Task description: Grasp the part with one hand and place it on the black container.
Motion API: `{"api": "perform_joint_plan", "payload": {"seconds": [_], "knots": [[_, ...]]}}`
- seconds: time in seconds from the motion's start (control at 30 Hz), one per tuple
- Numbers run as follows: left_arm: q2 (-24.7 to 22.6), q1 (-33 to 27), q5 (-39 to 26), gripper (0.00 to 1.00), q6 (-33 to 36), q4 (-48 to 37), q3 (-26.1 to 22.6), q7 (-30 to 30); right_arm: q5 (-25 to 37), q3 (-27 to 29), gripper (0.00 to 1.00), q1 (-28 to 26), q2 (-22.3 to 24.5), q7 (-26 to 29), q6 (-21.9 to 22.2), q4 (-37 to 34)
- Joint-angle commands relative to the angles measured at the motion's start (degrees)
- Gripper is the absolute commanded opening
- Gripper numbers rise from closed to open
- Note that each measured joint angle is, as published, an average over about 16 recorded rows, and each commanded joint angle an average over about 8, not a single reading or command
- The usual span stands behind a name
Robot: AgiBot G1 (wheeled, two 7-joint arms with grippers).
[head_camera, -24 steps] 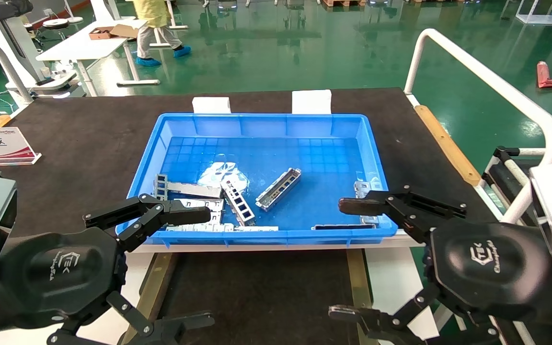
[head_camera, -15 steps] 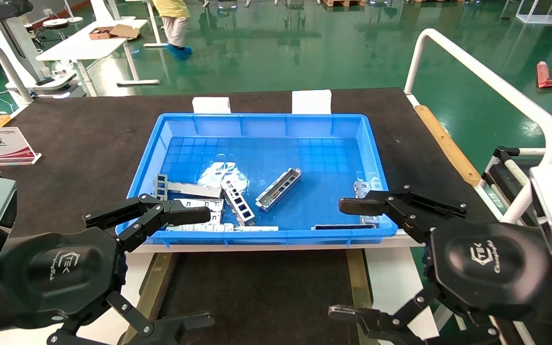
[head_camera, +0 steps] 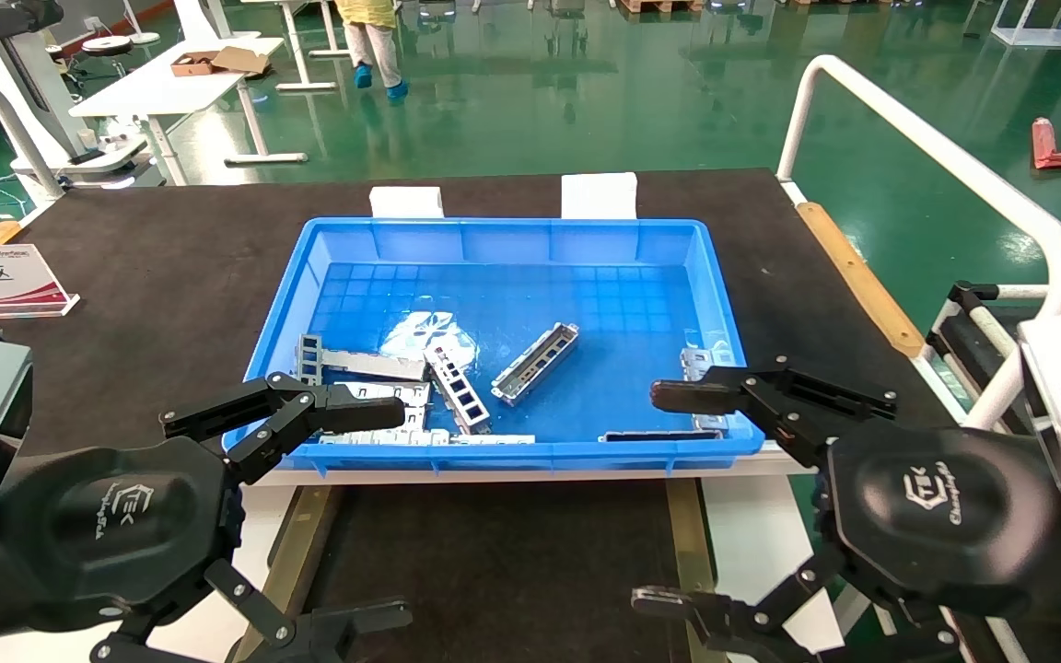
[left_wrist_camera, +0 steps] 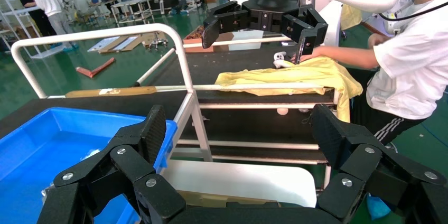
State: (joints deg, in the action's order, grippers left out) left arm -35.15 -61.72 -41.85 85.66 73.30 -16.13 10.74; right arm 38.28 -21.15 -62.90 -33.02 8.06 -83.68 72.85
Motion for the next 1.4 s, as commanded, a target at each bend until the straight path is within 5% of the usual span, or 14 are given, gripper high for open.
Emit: {"api": "perform_joint_plan", "payload": {"seconds": [0.03,1.4], "knots": [[0.00,0.00,0.00,1.00,0.00,0.00,0.00,0.00,0.00,0.00,1.00,0.00,0.00,0.00,0.00,0.00],[-0.83,0.20,-1.44,1.00,-1.51,-0.58,-0.44,-0.65,0.00,-0.01,1.00,-0.01,0.00,-0.01,-0.01,-0.02]]}}
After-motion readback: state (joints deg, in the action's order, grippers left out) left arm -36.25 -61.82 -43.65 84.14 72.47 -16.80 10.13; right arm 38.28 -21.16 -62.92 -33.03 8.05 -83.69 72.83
